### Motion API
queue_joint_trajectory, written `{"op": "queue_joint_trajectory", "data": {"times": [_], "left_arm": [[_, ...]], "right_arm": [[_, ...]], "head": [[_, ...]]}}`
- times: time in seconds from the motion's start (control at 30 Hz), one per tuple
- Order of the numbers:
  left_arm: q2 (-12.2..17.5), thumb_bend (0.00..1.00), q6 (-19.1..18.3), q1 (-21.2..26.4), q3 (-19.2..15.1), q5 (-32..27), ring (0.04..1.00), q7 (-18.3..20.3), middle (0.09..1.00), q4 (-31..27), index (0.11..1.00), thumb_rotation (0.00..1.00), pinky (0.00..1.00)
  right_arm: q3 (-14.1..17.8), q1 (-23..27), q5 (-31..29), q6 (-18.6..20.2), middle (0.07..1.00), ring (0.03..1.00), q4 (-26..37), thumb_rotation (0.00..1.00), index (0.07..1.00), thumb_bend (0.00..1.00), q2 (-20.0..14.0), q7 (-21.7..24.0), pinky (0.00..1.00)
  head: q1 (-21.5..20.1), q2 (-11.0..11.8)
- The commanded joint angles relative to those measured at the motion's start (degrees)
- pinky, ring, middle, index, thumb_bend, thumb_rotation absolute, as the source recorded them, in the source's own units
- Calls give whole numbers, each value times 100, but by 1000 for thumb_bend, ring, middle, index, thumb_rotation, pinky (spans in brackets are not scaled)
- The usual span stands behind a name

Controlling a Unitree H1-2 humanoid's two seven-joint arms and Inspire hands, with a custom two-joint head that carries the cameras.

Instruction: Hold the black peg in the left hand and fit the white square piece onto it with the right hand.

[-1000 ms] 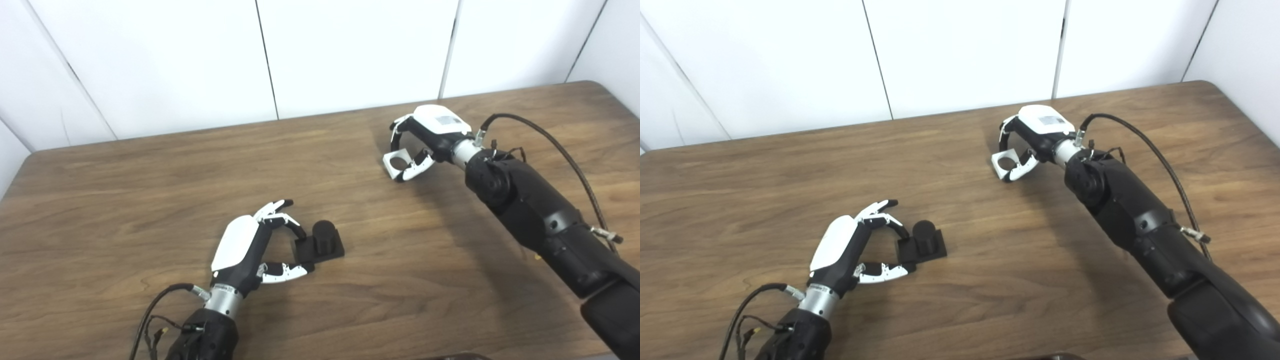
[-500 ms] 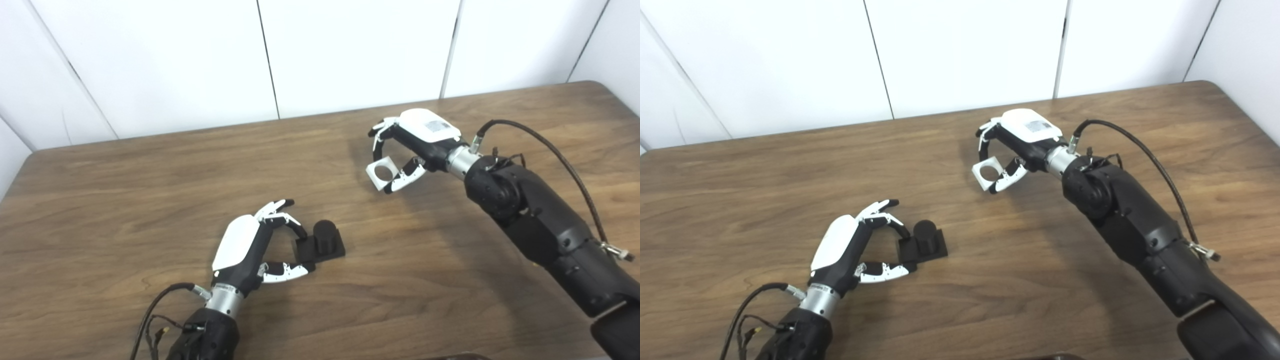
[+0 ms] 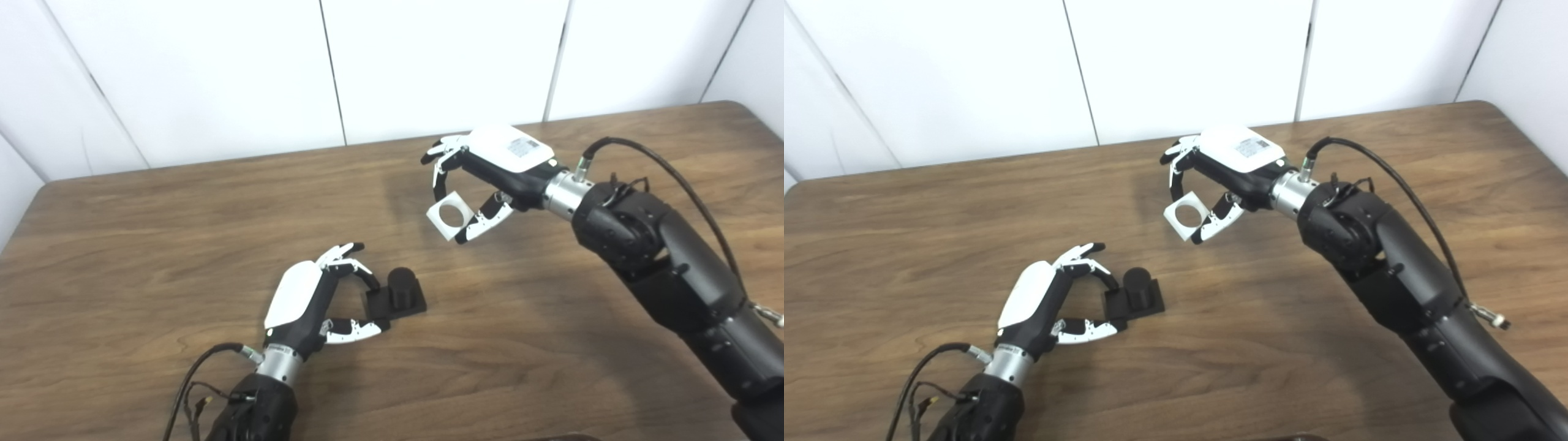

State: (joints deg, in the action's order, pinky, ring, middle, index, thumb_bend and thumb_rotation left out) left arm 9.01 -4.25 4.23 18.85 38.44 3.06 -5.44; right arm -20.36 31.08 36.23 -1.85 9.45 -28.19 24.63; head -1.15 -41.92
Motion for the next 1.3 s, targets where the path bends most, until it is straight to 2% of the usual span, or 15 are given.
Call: {"op": "queue_joint_trajectory", "data": {"times": [0.0,0.23,0.6,1.13,1.27], "left_arm": [[33,523,-184,32,52,139,927,105,900,209,491,73,838],[-11,523,-212,68,34,94,930,114,903,263,491,75,848],[-21,522,-200,123,60,170,928,79,903,312,491,77,840],[-58,523,-299,142,81,182,928,115,902,249,491,75,832],[-57,523,-341,124,93,210,927,143,902,193,491,76,823]], "right_arm": [[150,219,-108,11,827,891,283,151,481,520,30,44,892],[169,146,-270,17,827,898,627,152,480,520,115,315,935],[84,106,-382,76,829,917,986,148,481,518,255,765,938],[-138,-37,-297,-67,834,922,821,147,481,520,434,874,935],[-197,-51,-267,-66,834,920,734,148,481,519,499,858,964]], "head": [[2,-1],[120,-39],[175,-88],[285,-140],[294,-152]]}}
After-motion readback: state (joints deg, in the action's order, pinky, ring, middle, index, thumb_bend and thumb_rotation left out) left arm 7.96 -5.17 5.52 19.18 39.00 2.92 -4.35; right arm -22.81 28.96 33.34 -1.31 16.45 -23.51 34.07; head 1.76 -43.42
